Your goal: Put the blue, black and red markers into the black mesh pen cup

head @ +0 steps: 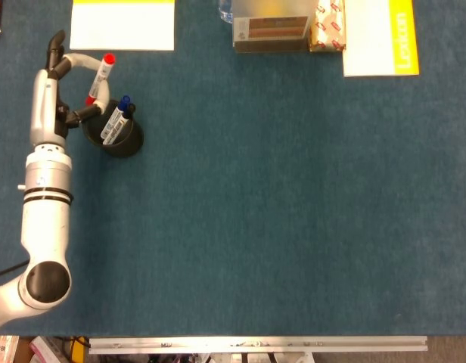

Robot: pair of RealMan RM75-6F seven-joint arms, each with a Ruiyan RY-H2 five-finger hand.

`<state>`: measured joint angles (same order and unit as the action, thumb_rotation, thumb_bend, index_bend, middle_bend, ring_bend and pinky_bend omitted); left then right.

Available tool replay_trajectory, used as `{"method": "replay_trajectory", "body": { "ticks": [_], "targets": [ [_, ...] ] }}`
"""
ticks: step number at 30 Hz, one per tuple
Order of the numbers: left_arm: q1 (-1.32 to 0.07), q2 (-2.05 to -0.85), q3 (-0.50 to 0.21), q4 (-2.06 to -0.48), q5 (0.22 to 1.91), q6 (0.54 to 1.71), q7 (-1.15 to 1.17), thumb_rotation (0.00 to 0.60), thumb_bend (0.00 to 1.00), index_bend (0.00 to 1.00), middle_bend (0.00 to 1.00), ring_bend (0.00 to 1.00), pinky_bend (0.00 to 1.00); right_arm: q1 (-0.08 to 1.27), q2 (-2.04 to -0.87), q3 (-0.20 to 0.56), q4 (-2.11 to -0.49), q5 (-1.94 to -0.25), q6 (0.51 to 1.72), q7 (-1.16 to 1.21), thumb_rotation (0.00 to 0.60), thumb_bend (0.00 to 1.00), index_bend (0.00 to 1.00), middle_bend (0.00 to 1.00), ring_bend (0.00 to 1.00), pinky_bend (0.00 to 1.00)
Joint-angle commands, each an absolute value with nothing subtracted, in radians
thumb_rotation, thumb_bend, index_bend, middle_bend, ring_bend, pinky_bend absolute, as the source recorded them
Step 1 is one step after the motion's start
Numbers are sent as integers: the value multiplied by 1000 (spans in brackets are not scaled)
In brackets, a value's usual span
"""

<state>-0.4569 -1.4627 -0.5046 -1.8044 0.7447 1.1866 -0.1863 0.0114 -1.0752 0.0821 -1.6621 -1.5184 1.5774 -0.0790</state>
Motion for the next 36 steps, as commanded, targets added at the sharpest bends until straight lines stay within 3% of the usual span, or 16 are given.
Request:
{"method": "replay_trajectory", "body": {
  "ticks": [1,11,17,22,33,36],
  "targets": [
    [-447,-1455,-503,-1801,749,1186,-201,600,479,560,0,0,31,11,-1075,82,-1662,-1519,1578,-78,600,0,339,334,419,620],
    [-421,-1433,-485,-1772,778,1153,-263,600,479,518,0,0,26,12,-1076,82,-1662,-1517,1576,-82,600,0,339,334,419,620],
    [-416,-1428,-470,-1761,814,1125,-298,600,476,361,0,0,18,12,-1075,83,-1662,-1516,1576,-78,600,0,339,334,419,620],
    [-419,-1426,-463,-1757,822,1108,-310,600,475,301,0,0,18,11,-1074,82,-1662,-1518,1577,-76,600,0,339,334,419,620],
    [-412,-1411,-448,-1763,843,1116,-306,600,474,286,0,0,18,11,-1075,82,-1662,-1517,1577,-77,600,0,339,334,419,620],
    [-409,-1391,-409,-1777,892,1129,-251,600,475,286,0,0,18,11,-1075,82,-1662,-1518,1578,-77,600,0,339,334,419,620]
  ]
}}
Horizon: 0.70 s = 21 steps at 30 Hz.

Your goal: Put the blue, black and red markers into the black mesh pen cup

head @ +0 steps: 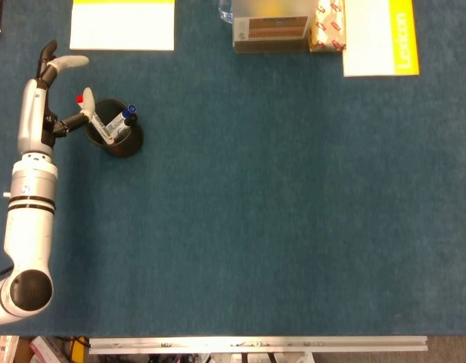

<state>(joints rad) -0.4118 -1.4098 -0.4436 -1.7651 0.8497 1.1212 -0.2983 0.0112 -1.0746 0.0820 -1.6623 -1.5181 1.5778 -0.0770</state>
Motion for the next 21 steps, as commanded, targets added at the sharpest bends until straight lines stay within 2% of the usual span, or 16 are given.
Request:
{"method": "replay_trajectory", "body": {
  "ticks": [1,9,13,21],
  "targets": [
    [-406,-1381,-395,-1784,912,1131,-235,600,475,286,0,0,18,11,-1075,82,-1662,-1519,1579,-77,600,0,339,334,419,620],
    [-370,-1282,-264,-1817,1144,1221,-53,600,474,314,0,0,19,9,-1075,79,-1661,-1530,1587,-75,600,0,339,334,419,620],
    [-333,-1194,-205,-1838,1252,1267,13,600,474,334,0,0,21,10,-1079,76,-1657,-1537,1587,-82,600,0,339,334,419,620],
    [-248,-1077,-99,-1804,1489,1405,68,600,474,354,0,0,22,14,-1097,73,-1640,-1551,1587,-113,600,0,339,334,418,620]
  ]
}}
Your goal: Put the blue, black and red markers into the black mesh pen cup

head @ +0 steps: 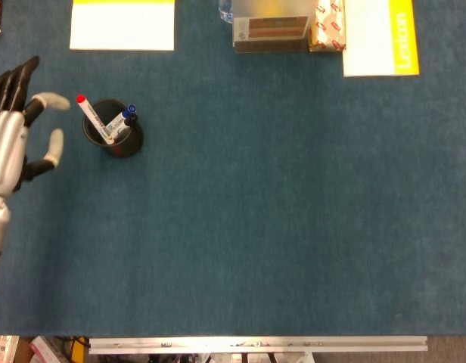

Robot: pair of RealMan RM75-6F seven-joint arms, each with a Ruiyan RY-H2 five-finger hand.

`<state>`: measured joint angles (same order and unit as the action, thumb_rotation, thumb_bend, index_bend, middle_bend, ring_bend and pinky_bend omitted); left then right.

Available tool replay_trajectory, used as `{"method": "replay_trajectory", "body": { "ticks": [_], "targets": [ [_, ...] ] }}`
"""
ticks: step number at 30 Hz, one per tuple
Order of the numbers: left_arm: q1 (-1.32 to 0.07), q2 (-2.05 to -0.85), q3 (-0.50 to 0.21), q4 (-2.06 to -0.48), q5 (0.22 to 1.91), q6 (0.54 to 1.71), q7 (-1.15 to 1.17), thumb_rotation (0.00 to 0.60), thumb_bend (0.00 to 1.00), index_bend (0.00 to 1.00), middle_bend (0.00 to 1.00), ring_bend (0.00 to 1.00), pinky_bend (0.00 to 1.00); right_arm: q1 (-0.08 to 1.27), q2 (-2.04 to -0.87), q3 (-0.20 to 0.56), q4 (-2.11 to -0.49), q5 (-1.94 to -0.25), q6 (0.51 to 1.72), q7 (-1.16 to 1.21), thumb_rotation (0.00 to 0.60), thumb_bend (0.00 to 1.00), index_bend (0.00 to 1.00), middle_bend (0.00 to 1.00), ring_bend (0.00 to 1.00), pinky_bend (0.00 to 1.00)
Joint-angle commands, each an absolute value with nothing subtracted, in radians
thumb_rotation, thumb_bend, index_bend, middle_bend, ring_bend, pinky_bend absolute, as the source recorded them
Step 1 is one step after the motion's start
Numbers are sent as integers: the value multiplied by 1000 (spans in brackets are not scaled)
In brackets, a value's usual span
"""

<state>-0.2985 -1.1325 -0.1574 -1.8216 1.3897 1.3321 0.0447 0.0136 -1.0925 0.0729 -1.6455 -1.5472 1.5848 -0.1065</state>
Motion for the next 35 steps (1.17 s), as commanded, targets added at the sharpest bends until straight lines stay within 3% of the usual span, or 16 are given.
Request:
{"method": "replay_trajectory", "body": {
  "ticks": [1,7,15,35],
  "targets": [
    [-234,-1064,-85,-1798,1520,1429,68,600,474,354,0,0,22,15,-1103,74,-1634,-1556,1593,-123,600,0,339,334,416,618],
    [-165,-1021,-27,-1753,1633,1535,107,600,474,373,0,0,22,10,-1138,78,-1596,-1570,1623,-193,600,0,339,334,378,552],
    [-114,-970,37,-1742,1638,1519,168,600,474,376,74,0,22,-4,-1147,72,-1603,-1572,1639,-238,600,0,339,334,377,538],
    [-120,-996,3,-1678,1548,1467,29,600,474,389,99,0,22,14,-1146,83,-1594,-1527,1586,-231,600,0,339,334,377,538]
  ]
}}
